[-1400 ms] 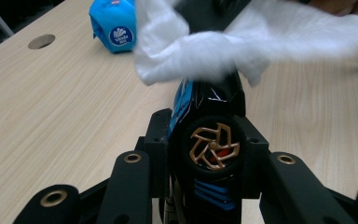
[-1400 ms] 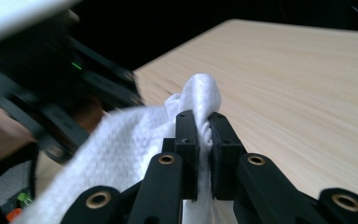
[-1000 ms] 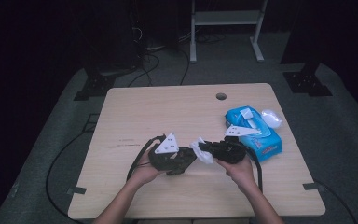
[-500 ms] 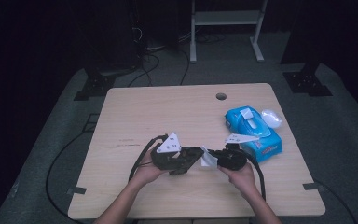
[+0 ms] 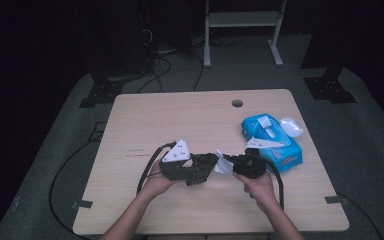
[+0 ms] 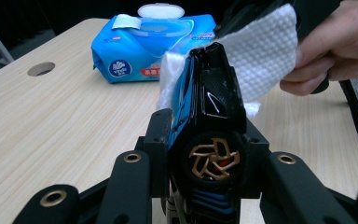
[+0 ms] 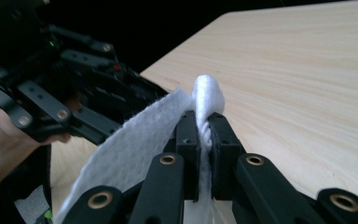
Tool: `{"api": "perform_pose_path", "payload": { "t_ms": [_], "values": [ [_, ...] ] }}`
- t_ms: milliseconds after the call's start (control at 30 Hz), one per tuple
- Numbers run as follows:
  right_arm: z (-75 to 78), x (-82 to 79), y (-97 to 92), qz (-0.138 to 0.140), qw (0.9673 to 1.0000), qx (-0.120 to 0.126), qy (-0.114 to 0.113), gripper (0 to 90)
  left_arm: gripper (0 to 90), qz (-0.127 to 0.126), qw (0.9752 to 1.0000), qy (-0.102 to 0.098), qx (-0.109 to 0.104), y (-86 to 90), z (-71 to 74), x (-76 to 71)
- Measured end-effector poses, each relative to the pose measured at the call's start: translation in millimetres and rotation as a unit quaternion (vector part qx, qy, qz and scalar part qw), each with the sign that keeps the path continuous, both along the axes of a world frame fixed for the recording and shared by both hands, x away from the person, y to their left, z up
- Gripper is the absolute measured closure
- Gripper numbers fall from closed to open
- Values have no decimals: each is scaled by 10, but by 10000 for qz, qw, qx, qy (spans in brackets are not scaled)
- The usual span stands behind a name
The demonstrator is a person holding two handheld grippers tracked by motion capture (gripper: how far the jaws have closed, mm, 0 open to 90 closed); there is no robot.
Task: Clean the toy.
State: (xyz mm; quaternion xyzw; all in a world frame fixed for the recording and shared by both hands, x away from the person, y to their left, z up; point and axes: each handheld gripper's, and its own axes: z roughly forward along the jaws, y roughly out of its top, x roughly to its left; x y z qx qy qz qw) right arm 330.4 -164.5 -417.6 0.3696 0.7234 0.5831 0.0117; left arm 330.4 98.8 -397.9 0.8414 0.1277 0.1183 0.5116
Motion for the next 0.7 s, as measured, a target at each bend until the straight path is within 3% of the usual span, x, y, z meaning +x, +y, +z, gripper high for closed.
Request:
{"api": "perform_pose_path", "payload": {
  "t_ms": [133, 200, 233, 267, 367, 600, 700],
  "values": [
    [67, 1, 52, 49, 10000, 0, -72, 840, 645, -12, 10000, -3, 25, 23, -8, -9],
    [108, -3, 101, 220, 9996, 163, -99, 841, 670, -18, 10000, -36, -30, 4, -3, -19],
    [151, -26, 140, 157, 9997, 38, -197, 842, 672, 7, 9999, -152, 70, -6, 9, -22],
    [196, -37, 173, 131, 9990, -224, -358, 842, 673, 3, 9999, -141, 67, -5, 15, -18],
    [218, -26, 190, 190, 9990, -252, -321, 842, 679, 15, 9999, -102, 48, 8, 7, -19],
    [165, -8, 397, 350, 9968, -602, -386, 841, 702, 216, 9993, -47, 302, 145, -148, -14],
    [80, 57, 482, 431, 9948, -866, -314, 841, 723, 253, 9987, 194, 394, 201, -310, 34]
  ]
}}
